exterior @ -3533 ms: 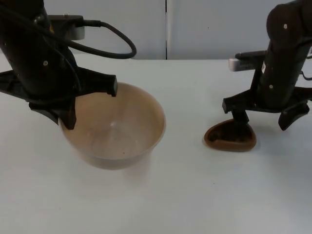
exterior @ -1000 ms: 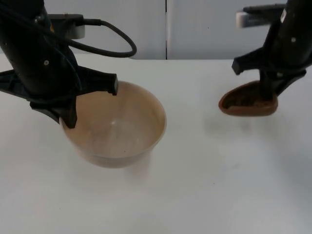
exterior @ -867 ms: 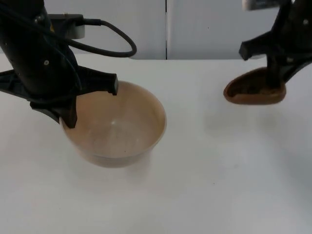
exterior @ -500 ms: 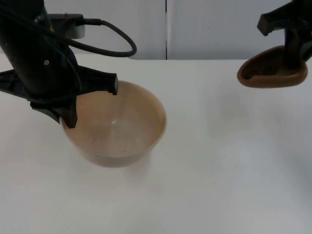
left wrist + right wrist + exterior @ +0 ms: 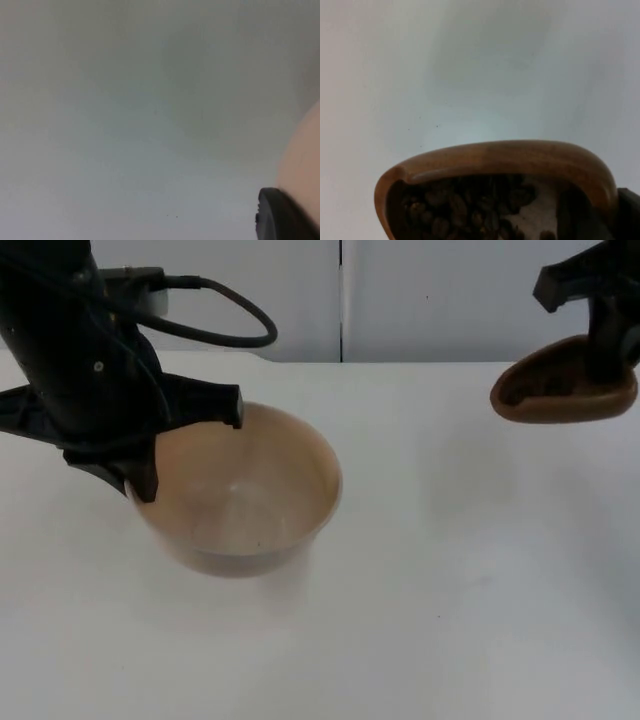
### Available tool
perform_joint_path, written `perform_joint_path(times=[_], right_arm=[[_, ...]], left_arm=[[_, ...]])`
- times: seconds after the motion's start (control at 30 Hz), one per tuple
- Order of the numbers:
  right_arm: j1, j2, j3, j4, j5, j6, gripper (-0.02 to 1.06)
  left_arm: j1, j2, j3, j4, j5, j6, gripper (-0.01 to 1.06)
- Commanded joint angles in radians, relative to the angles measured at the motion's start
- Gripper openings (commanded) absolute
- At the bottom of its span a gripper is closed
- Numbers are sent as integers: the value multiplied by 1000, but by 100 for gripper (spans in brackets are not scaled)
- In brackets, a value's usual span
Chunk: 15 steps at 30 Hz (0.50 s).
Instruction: Pick up the bowl with the left hand and pour the coffee beans from the cup into the bowl with the right hand.
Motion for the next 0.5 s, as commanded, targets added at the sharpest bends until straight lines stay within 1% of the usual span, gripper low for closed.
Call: perform_joint_path(times=[0.0,0.27,0.43,0.47], right_arm=[[15,-13,-1,11,1,-12,0],[78,-13,-5,7,-49,-13,0],[129,2,-86,7,-39,-13,0],[129,2,-86,7,-39,-13,0]], left_arm=[[-5,-6,-3,2,-5,-34,0],[-5,-6,-3,7,-5,-71,0],[-5,-6,-3,-2,-15,-71,0],[-5,-6,-3,-2,-15,-71,0]])
